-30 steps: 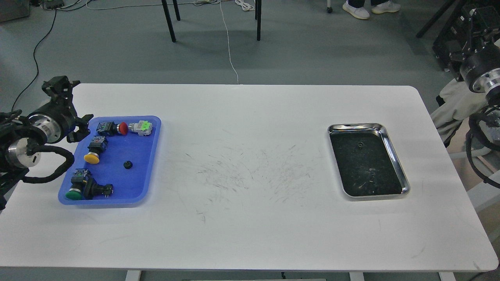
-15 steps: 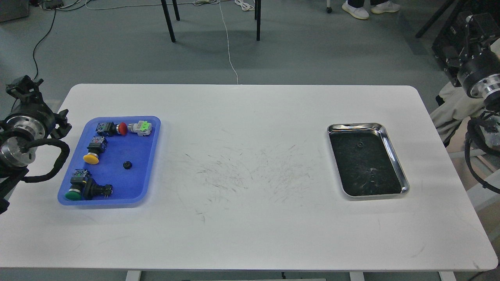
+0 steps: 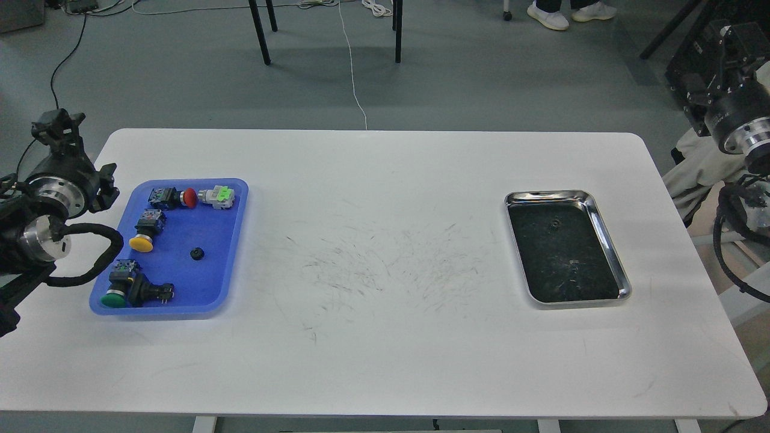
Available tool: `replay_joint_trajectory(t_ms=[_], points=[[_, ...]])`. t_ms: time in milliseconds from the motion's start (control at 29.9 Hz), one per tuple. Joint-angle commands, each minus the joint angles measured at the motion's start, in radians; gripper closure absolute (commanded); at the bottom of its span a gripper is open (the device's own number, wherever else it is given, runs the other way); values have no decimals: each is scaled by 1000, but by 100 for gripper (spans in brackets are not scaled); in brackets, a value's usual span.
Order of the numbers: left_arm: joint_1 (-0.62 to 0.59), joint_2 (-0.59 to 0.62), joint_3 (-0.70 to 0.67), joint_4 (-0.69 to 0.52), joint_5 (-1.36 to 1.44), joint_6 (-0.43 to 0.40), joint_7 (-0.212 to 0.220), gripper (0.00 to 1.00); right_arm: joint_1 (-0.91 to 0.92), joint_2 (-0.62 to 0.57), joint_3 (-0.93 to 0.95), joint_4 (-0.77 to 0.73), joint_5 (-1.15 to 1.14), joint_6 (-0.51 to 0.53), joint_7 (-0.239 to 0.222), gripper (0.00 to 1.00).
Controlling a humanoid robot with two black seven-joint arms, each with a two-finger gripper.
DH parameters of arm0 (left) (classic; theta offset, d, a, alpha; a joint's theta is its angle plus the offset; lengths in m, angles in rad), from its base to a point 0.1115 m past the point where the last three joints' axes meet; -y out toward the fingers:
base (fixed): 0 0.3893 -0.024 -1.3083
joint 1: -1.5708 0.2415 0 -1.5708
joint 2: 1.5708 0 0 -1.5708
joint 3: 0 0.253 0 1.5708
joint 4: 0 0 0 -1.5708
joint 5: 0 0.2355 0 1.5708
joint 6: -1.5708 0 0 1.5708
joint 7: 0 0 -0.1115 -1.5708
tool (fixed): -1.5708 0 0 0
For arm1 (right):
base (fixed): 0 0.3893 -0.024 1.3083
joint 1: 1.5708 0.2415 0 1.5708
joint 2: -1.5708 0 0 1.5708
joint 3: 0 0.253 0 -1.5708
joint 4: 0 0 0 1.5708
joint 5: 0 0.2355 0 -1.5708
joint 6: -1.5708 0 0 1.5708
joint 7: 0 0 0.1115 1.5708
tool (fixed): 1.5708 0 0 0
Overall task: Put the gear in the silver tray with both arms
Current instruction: 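Raise the left gripper up and back beside the blue tray, then swing the left gripper forward over the blue tray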
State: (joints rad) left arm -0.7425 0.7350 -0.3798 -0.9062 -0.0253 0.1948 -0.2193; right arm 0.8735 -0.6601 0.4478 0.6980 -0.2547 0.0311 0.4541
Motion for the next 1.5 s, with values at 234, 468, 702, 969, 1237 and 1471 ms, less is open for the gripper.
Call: replay_joint_trajectory(t_ms=[234, 468, 702, 969, 1237, 1471], points=[[-146, 162, 203, -22, 139, -101, 26, 2, -14, 2, 2, 0, 0, 4, 12, 6], [-218, 190, 248, -39, 156, -268, -57, 2, -18, 2, 3, 3, 0, 4, 14, 6], [-305, 182, 419, -57, 316, -219, -135, 4, -30, -1, 14, 18, 0, 6, 17, 6], [-400, 179, 558, -72, 533, -195, -138, 6, -36, 5, 19, 18, 0, 6, 17, 6], [-474, 179, 585, -134, 679, -195, -199, 9, -48, 4, 19, 20, 0, 7, 23, 6], [-488, 144, 576, -34, 619, -275, -230, 13, -60, 4, 20, 21, 0, 9, 32, 6]])
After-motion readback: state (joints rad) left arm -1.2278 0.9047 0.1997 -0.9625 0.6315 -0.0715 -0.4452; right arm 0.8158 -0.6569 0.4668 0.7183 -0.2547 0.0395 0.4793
